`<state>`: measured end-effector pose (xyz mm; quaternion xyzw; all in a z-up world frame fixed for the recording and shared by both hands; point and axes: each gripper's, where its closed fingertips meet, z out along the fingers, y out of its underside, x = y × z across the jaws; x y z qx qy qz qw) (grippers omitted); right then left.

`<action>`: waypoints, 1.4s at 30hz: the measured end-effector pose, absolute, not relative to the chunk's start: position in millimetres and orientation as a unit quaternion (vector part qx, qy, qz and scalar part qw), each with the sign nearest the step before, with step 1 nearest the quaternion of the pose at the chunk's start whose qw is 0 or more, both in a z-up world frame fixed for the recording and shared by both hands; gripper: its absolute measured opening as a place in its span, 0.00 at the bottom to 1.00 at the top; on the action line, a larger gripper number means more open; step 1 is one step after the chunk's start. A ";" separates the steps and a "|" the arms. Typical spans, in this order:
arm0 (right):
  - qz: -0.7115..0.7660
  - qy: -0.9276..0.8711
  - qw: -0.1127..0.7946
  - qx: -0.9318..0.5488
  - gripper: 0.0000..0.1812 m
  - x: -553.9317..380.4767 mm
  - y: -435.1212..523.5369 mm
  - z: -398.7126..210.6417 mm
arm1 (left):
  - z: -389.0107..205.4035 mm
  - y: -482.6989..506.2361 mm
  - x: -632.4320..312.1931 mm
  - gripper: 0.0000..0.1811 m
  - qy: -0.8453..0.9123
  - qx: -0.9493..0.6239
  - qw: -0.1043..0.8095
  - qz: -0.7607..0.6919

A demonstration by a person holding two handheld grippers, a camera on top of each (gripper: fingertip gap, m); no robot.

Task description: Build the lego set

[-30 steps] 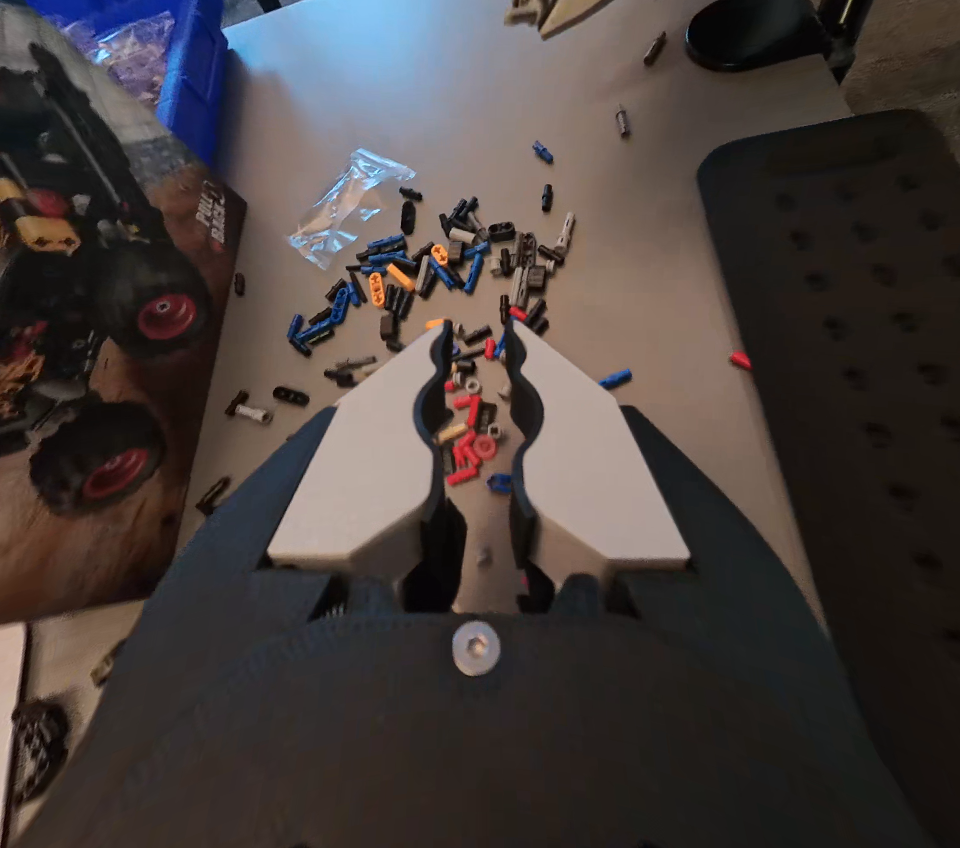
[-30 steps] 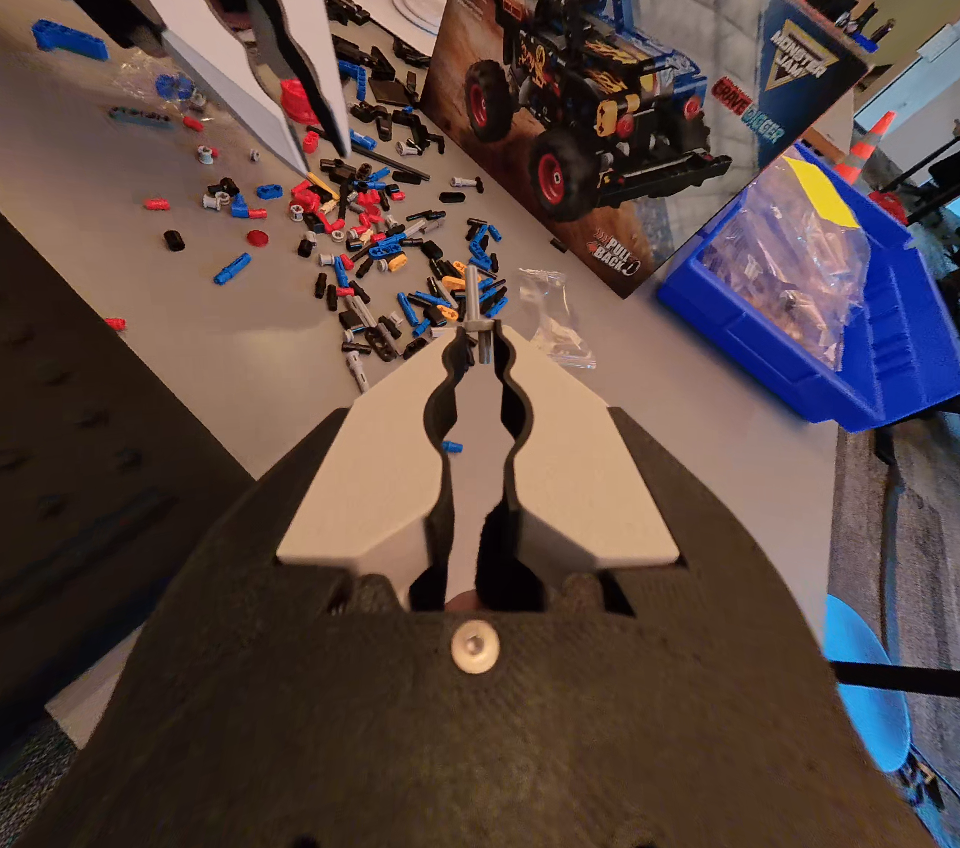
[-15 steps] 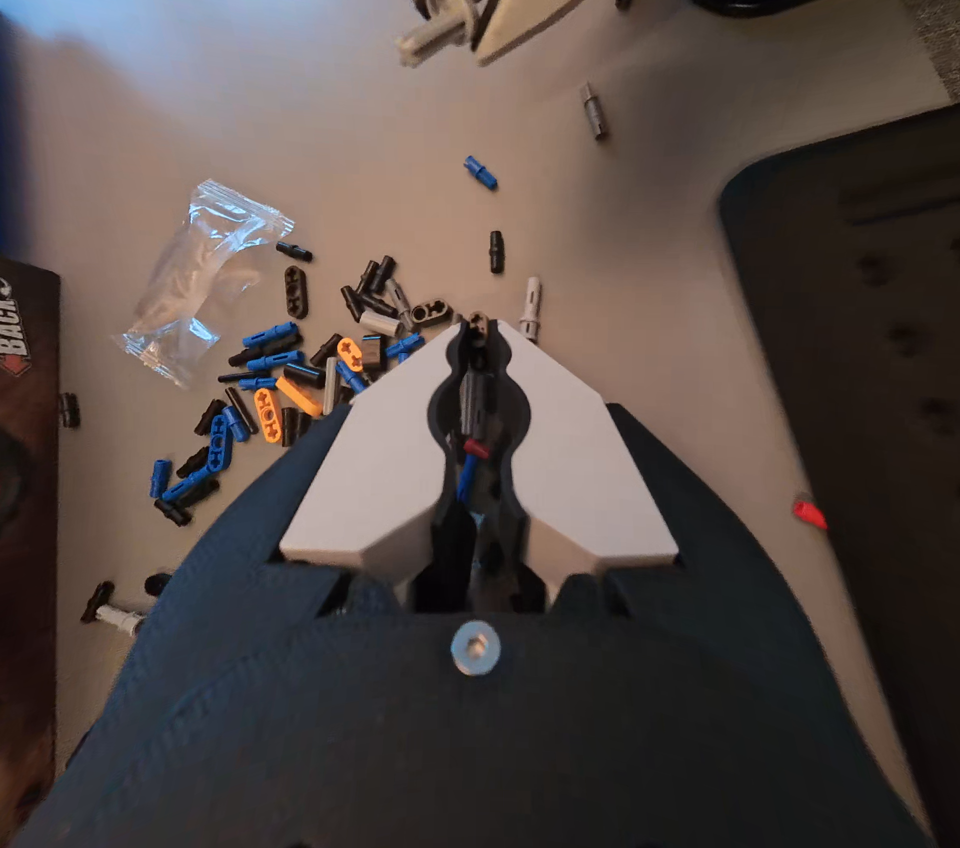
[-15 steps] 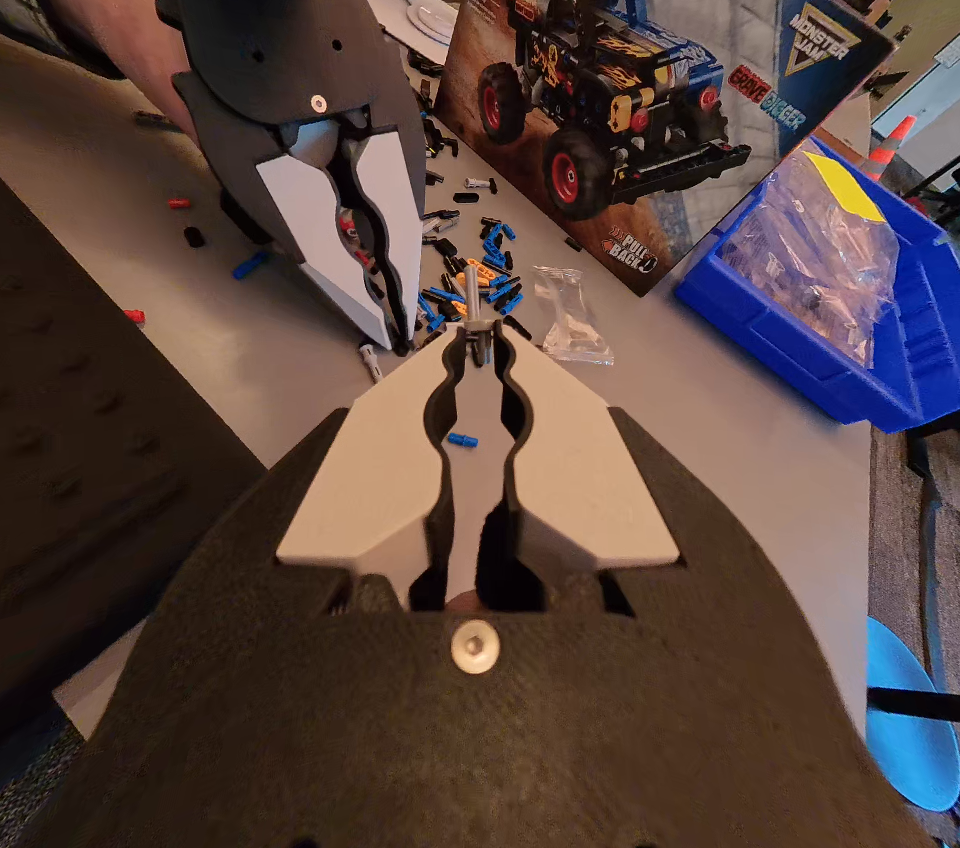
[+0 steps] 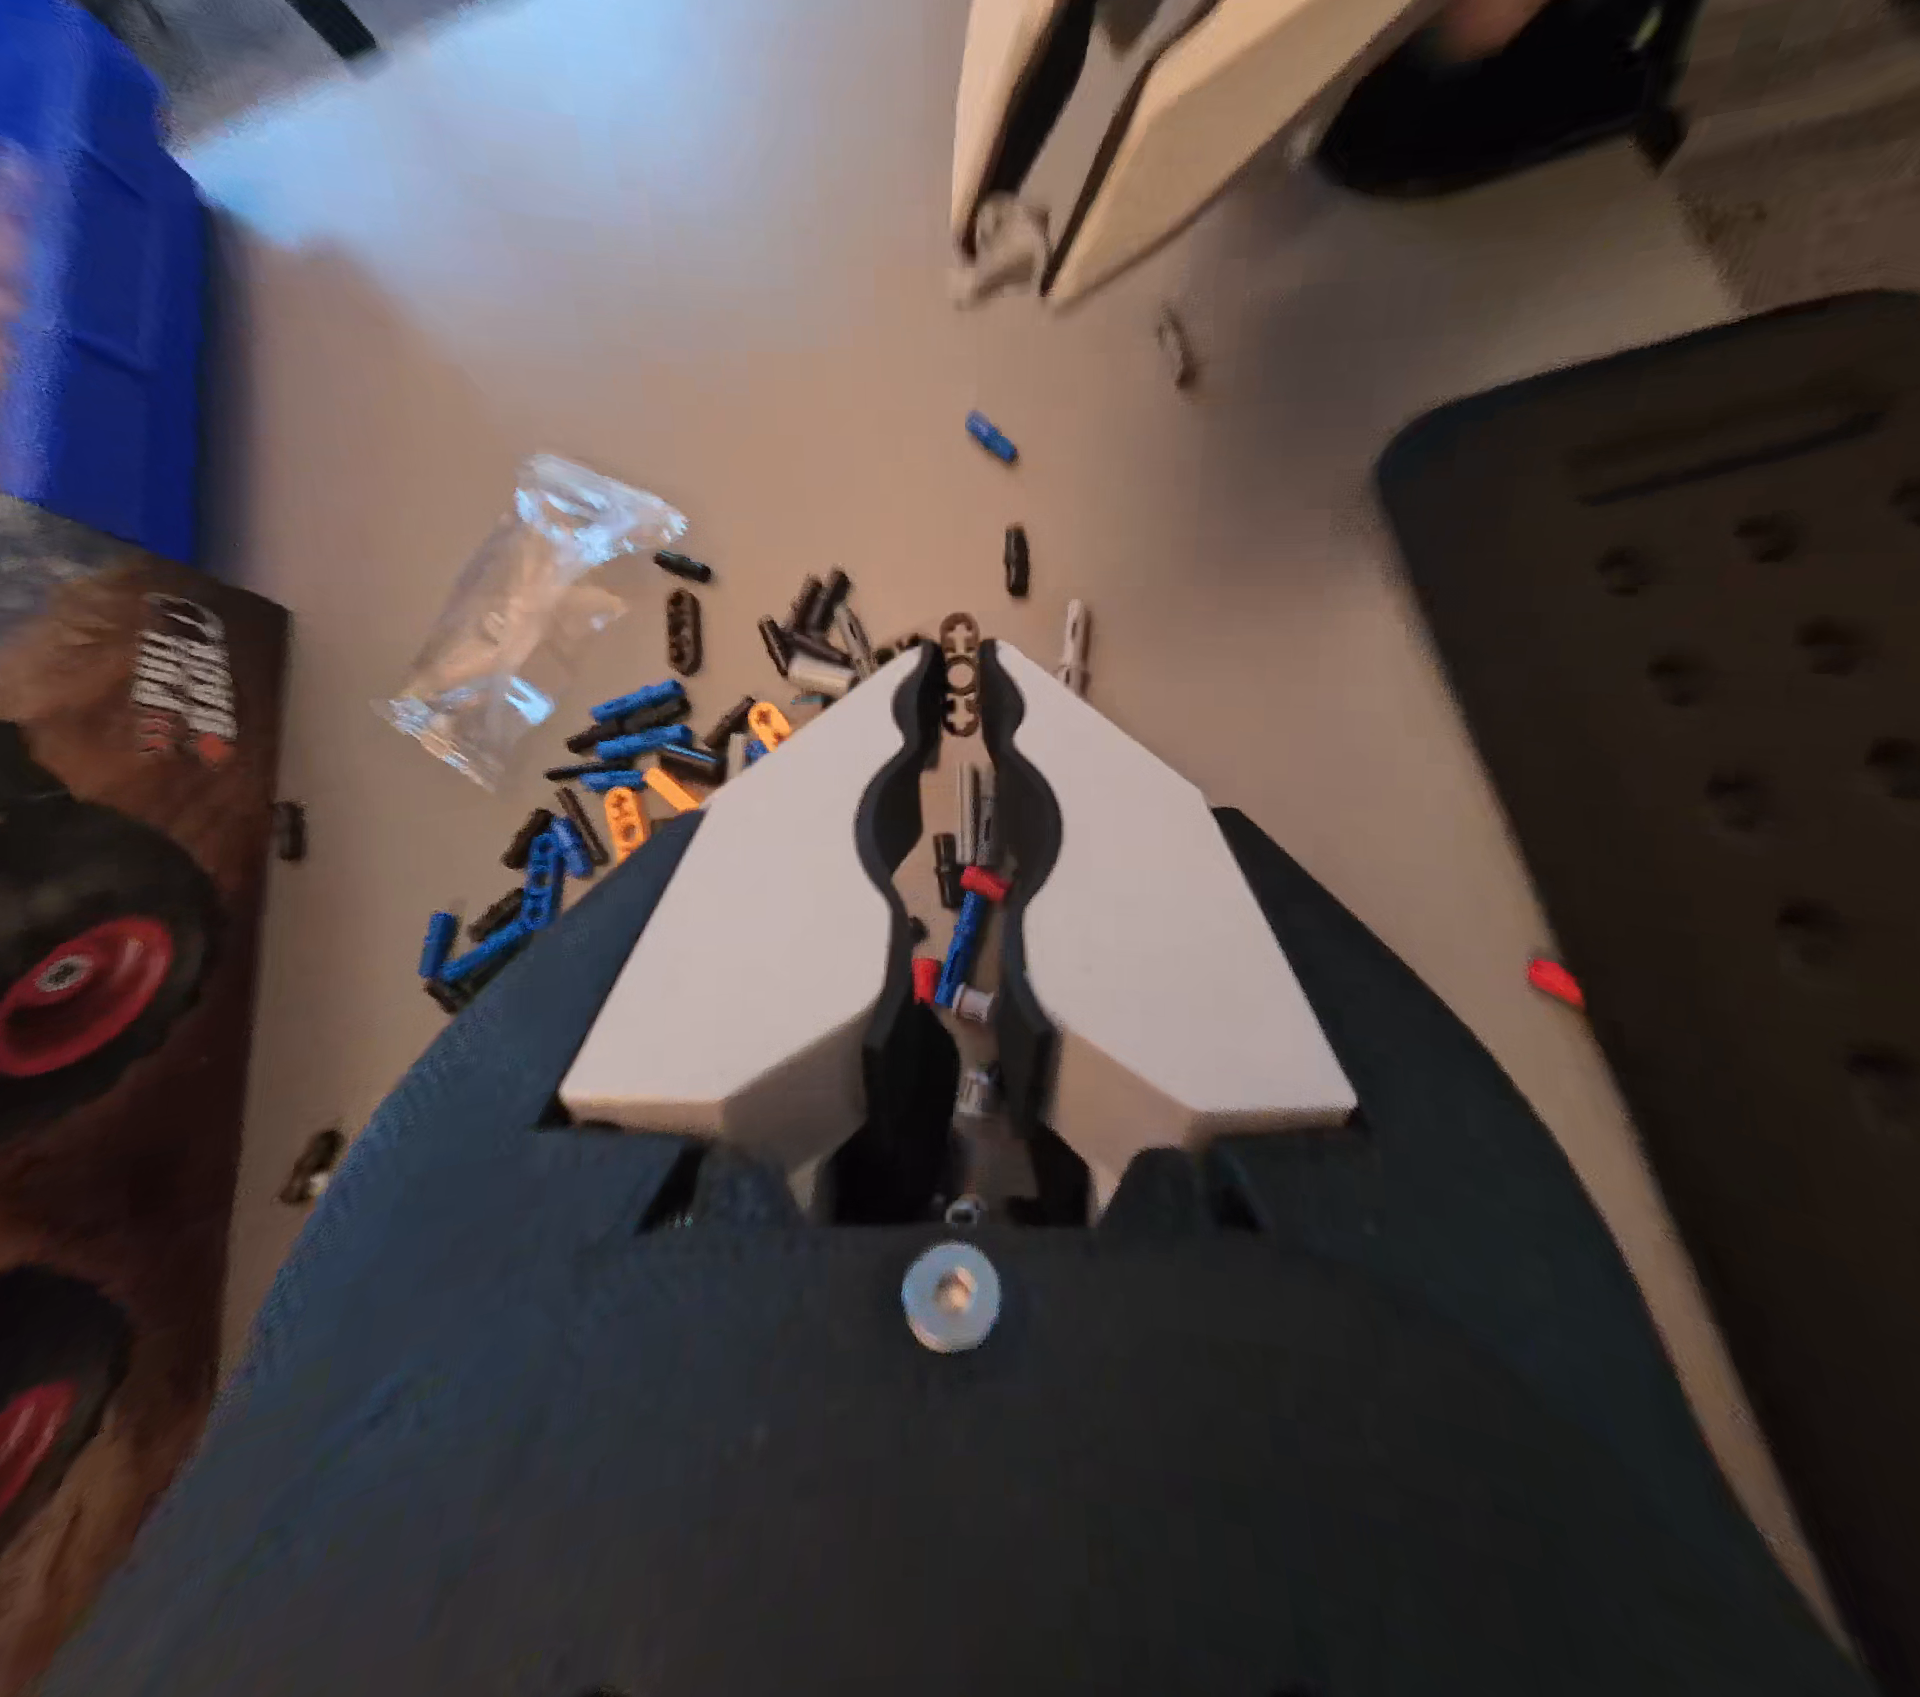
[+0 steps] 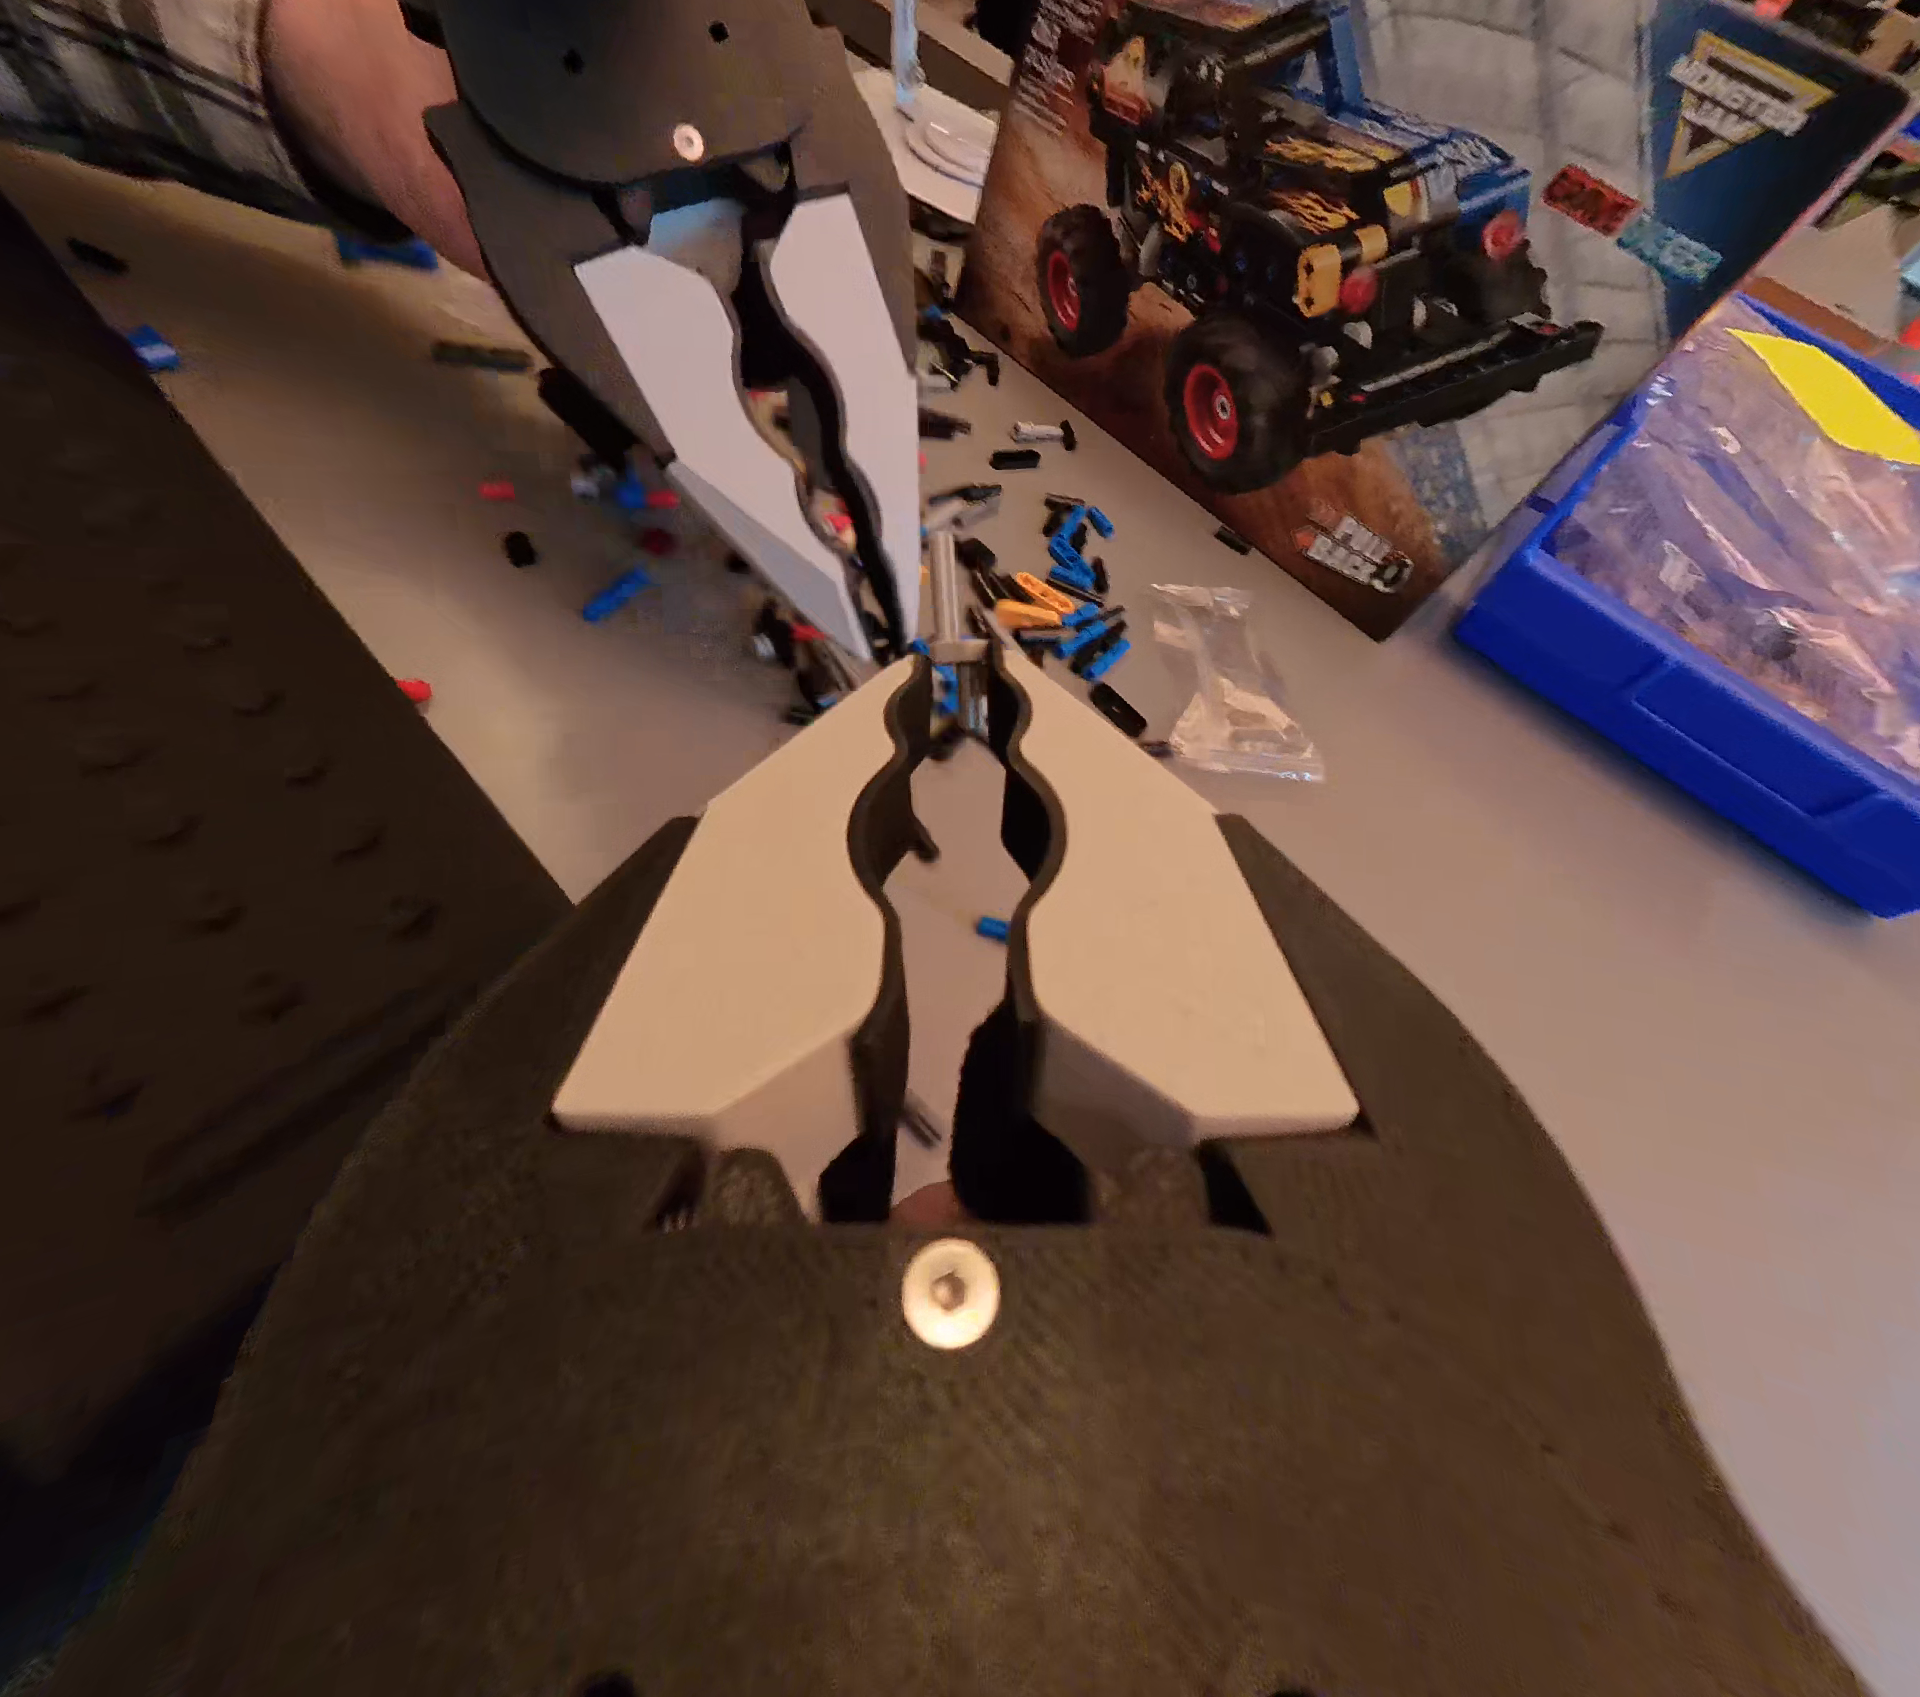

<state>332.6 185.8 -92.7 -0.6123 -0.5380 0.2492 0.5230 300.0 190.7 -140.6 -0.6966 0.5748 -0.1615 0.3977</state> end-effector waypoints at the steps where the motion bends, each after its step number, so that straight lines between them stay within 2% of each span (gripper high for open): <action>1: 0.267 -0.537 0.520 -0.608 0.05 328.5 181.6 -90.4 | -127.2 187.0 297.8 0.03 0.571 -0.683 0.425 -0.167; 8: 0.405 -0.548 0.485 -0.548 0.05 286.9 142.8 -68.3 | -57.2 145.9 262.6 0.03 0.562 -0.596 0.544 -0.181; 30: 0.496 -0.625 0.400 -0.451 0.05 167.0 92.3 -36.9 | -22.2 82.1 141.6 0.03 0.503 -0.586 0.633 -0.063; 42: 0.553 -0.674 0.276 -0.405 0.05 146.4 68.8 -51.5 | -21.7 60.0 129.7 0.03 0.540 -0.542 0.643 -0.010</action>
